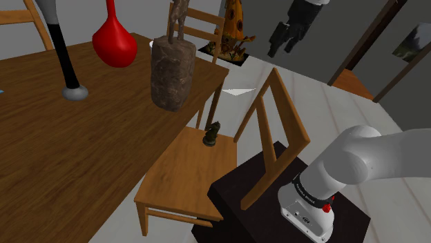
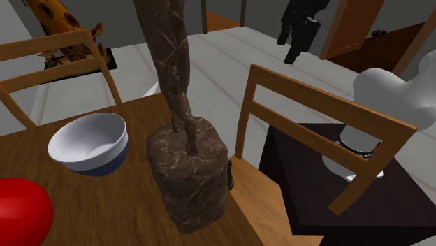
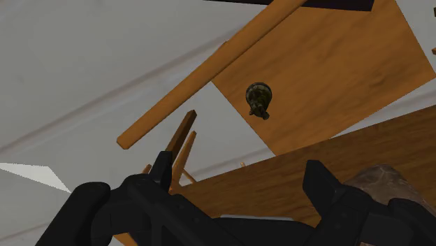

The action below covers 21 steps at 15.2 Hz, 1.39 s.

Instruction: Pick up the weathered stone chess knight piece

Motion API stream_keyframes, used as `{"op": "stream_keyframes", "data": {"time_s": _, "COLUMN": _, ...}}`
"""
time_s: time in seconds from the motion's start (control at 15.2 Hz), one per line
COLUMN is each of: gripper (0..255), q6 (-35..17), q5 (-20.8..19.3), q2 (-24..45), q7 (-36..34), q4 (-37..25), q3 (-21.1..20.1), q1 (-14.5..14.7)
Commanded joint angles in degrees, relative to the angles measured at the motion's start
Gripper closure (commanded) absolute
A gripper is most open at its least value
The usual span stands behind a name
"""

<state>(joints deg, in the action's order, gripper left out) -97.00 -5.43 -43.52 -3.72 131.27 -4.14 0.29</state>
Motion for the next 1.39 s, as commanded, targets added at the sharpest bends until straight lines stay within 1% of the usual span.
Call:
{"op": "stream_keyframes", "data": {"time_s": 0.0, "gripper": 0, "q6": 0.0, "q5": 0.0, "q2": 0.0, "q7": 0.0, "q4": 0.0, "q3": 0.0, "q1": 0.0}}
{"op": "stream_keyframes", "data": {"time_s": 0.33, "gripper": 0, "q6": -9.4, "q5": 0.7, "q2": 2.7, "q7": 0.2, "q4": 7.3, "q3": 0.9, "q1": 0.4}}
{"op": "stream_keyframes", "data": {"time_s": 0.66, "gripper": 0, "q6": -19.3, "q5": 1.4, "q2": 7.5, "q7": 0.5, "q4": 12.9, "q3": 1.6, "q1": 0.7}}
{"op": "stream_keyframes", "data": {"time_s": 0.99, "gripper": 0, "q6": -29.6, "q5": 2.1, "q2": 14.6, "q7": 1.0, "q4": 16.8, "q3": 2.1, "q1": 1.1}}
{"op": "stream_keyframes", "data": {"time_s": 1.32, "gripper": 0, "q6": -40.1, "q5": 3.0, "q2": 23.8, "q7": 1.8, "q4": 18.6, "q3": 2.6, "q1": 1.6}}
